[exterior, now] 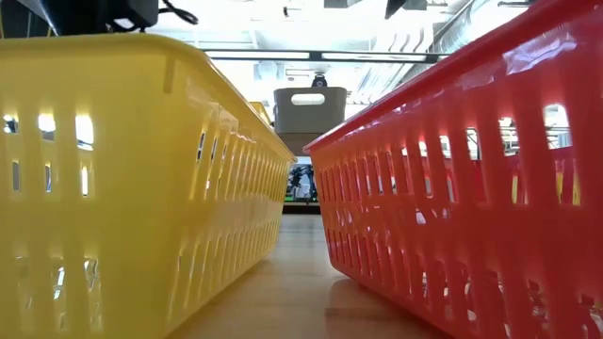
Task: Stack baskets on shelf by color
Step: Put the top red bin on the shelf
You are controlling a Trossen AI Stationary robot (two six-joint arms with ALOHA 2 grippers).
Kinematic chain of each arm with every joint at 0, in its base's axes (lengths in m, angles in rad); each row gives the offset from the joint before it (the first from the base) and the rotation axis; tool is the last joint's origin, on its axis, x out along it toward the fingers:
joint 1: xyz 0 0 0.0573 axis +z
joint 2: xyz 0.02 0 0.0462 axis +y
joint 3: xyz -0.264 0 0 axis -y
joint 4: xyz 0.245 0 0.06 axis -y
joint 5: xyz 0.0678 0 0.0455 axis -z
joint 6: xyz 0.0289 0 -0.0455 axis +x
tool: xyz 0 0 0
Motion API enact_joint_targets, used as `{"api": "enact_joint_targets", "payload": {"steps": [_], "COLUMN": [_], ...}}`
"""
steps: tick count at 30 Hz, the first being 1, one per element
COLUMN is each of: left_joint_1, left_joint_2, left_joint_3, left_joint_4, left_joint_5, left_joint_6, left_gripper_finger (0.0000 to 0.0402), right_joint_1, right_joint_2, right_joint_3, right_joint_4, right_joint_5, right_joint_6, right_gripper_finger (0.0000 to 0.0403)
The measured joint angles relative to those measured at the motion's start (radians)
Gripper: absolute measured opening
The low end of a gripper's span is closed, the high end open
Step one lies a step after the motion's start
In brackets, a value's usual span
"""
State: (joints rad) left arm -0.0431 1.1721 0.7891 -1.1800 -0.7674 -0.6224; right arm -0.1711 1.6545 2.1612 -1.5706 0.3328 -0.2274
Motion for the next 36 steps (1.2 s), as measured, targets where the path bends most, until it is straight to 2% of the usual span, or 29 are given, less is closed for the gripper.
{"api": "enact_joint_targets", "payload": {"steps": [8, 19, 26, 36], "left_joint_1": [-0.018, 0.105, 0.184, 0.32], "left_joint_2": [0.0, 0.0, -0.037, -0.083], "left_joint_3": [0.002, 0.002, 0.065, 0.144], "left_joint_4": [0.023, 0.09, 0.08, 0.046], "left_joint_5": [-0.021, 0.145, 0.202, 0.153], "left_joint_6": [-0.008, 0.025, -0.236, -0.412], "left_gripper_finger": [0.0179, 0.0179, 0.0179, 0.0179], "right_joint_1": [-0.052, -0.113, -0.151, -0.17], "right_joint_2": [-0.017, -0.019, -0.019, -0.019], "right_joint_3": [0.0, 0.0, 0.0, 0.0], "right_joint_4": [0.0, 0.0, 0.0, 0.0], "right_joint_5": [-0.006, -0.014, -0.045, -0.085], "right_joint_6": [-0.007, -0.054, -0.053, -0.053], "right_gripper_finger": [0.013, 0.013, 0.013, 0.013]}}
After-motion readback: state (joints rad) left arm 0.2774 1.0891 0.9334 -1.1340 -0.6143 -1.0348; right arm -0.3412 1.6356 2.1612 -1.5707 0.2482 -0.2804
